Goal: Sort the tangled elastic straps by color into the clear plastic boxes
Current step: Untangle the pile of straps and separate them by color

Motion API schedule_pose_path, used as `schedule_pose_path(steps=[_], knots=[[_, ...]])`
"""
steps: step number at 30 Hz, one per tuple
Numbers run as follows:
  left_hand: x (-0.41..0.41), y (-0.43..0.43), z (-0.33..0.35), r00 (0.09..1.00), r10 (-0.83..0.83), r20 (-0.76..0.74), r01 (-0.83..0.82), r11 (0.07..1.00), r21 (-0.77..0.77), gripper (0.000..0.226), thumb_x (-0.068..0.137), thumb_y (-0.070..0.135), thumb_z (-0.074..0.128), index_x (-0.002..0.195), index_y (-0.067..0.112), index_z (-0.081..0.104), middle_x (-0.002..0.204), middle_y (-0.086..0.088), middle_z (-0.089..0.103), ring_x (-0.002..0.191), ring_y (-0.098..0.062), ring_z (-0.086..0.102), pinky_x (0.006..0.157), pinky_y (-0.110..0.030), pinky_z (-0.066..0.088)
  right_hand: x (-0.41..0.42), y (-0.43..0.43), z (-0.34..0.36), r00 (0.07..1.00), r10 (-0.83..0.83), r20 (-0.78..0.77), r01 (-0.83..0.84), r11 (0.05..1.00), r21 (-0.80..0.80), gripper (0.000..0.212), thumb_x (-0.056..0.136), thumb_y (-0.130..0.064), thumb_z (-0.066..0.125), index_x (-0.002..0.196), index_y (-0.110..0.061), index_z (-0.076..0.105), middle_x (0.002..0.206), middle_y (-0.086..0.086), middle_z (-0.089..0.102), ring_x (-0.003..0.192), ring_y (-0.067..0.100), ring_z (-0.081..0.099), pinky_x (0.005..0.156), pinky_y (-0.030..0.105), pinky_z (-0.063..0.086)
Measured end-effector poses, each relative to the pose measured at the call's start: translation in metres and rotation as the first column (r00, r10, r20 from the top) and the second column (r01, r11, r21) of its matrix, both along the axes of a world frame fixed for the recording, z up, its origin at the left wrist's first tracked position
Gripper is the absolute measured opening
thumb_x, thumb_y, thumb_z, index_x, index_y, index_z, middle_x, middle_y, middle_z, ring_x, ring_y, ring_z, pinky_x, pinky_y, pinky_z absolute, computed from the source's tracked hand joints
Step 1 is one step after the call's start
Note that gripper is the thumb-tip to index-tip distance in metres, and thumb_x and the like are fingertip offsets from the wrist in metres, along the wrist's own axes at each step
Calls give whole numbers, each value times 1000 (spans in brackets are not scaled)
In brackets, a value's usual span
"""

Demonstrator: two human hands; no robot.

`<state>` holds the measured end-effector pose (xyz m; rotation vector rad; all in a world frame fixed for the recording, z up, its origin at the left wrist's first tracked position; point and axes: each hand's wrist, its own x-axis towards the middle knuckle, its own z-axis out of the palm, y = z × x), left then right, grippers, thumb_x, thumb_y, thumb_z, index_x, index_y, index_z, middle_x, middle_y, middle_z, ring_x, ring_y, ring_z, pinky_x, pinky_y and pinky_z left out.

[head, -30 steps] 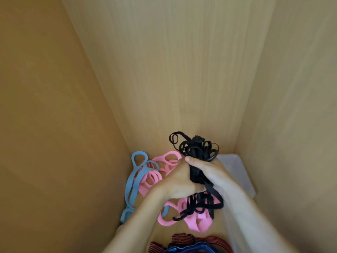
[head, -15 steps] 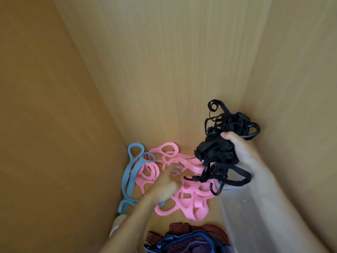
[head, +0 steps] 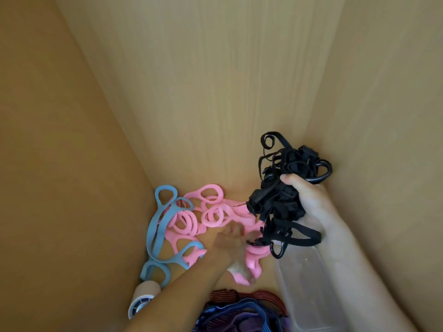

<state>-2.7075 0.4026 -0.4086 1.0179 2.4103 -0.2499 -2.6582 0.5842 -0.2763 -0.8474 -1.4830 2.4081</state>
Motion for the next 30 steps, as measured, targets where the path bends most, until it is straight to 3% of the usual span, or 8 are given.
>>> schedule_pose_path(steps=[4,6,8,11,15,21,26,30], knots=[[-6,-1,13,997,53,53,-56,996,63,92,68,61,76,145,29,37,134,-3,38,123,-30,43,97,-41,47,0,3,6,1000,-8,-7,8,1000,-6,46,64,-25,83,106,-9,73,99,19,77,89,41,75,80,61,57],[-9,0,22,994,50,94,-62,990,126,39,74,42,75,104,20,61,103,3,56,98,-27,59,71,-31,50,0,6,8,1000,-10,-10,10,1000,-16,45,69,-25,83,109,-8,73,102,20,76,91,42,74,81,64,56],[-16,0,37,990,74,121,-97,976,197,16,79,24,75,85,21,61,83,3,62,85,-27,66,61,-28,48,1,7,10,1000,3,-7,-3,1000,-31,43,74,-26,81,113,-8,72,106,20,75,95,42,73,87,65,54],[-42,-9,72,989,146,27,-147,943,298,29,82,30,76,108,26,64,86,9,57,91,-22,62,75,-35,48,3,9,9,1000,17,-19,-18,998,-58,45,75,-27,80,115,-8,72,109,19,75,97,42,73,88,67,52],[-87,-51,114,953,286,-102,-223,888,402,27,81,33,74,105,31,63,102,2,71,97,-28,67,71,-27,45,0,8,10,999,34,-37,-37,996,-83,44,76,-27,79,115,-8,72,108,18,76,95,40,74,85,66,54],[-107,-106,121,735,572,-364,-317,765,561,37,83,22,64,118,31,61,109,-5,67,97,-34,68,74,-37,52,-15,-1,6,998,49,-46,-53,995,-89,29,83,-21,77,109,-11,72,101,10,78,89,30,77,65,42,60],[-78,-121,53,739,476,-477,-408,879,245,47,95,28,56,139,25,41,133,-9,50,116,-30,58,88,-41,55,-20,-15,3,996,85,-7,-85,991,-102,32,82,-21,77,111,-9,71,102,12,78,88,31,77,63,42,60],[-56,-126,23,866,461,-194,-453,887,83,111,80,63,69,157,31,-3,154,-17,18,148,-43,11,119,-55,23,-16,-15,-1,996,94,3,-93,991,-94,28,83,-21,77,108,-9,72,101,13,78,86,31,77,62,41,61]])
